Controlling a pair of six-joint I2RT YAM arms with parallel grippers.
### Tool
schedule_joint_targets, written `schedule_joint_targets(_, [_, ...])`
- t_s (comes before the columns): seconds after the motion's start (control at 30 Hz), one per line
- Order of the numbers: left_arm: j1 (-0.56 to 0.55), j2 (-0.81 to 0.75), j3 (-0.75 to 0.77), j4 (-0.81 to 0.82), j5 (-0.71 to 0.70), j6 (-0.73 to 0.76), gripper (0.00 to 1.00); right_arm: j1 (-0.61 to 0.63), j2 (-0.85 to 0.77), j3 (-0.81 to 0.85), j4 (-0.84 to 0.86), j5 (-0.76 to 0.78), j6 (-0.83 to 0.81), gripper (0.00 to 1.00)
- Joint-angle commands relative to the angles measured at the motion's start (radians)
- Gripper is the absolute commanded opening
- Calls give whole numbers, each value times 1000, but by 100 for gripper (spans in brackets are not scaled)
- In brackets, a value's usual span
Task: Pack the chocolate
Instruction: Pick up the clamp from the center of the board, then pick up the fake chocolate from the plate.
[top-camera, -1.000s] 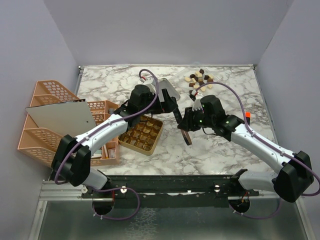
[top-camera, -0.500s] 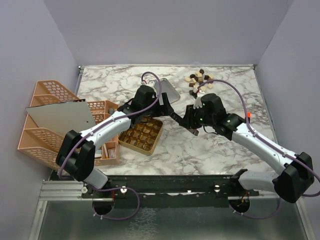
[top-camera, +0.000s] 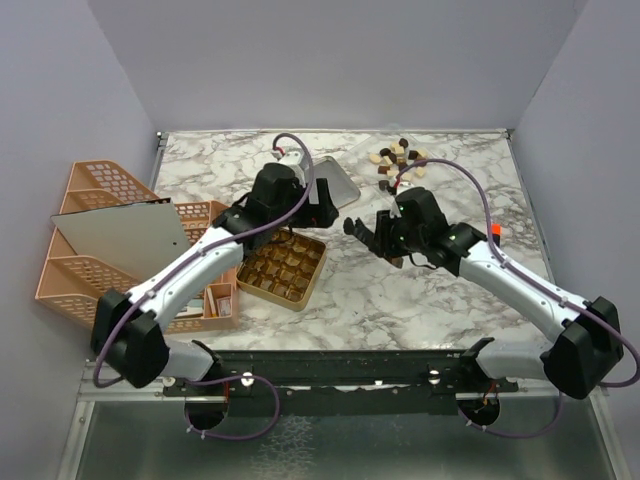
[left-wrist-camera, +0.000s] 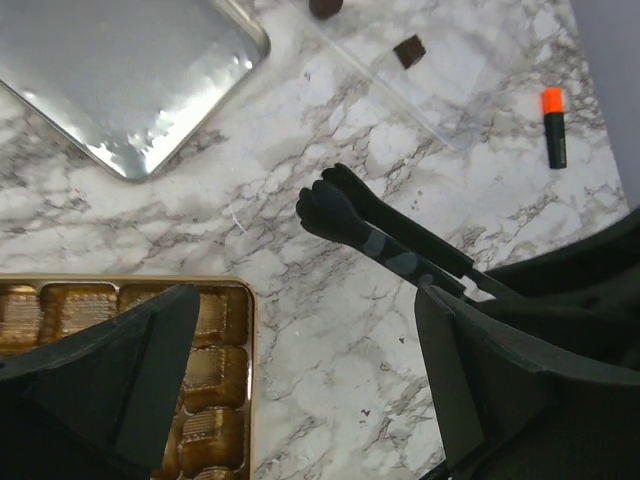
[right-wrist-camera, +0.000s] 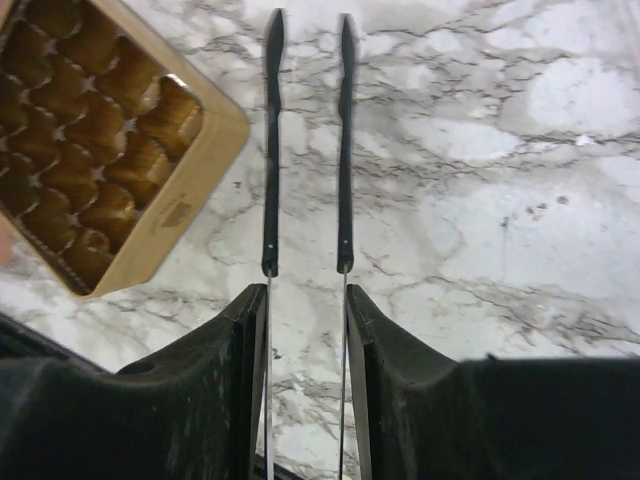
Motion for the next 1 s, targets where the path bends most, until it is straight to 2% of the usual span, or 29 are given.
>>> schedule_joint_targets(0.0, [-4,-191,10,-26,-121,163,99,4,39,80,-117,196,-5,39])
schedule_joint_targets(0.23, [-4,-433,-185,55,-288,305,99,3,123,176,-203,385,-20,40])
schedule_joint_targets(0.43, [-6,-523,-287,119,-322,330,99,-17,229,263,-240,532,-57,40])
schedule_joint_targets(0.67, [-6,-539,-286,108,-349,329,99,-94,314,324,-198,551,-102,40])
schedule_joint_targets(0.97, [-6,-569,-295,110,-401,334,99,-200,389,359,-145,478,-133,40])
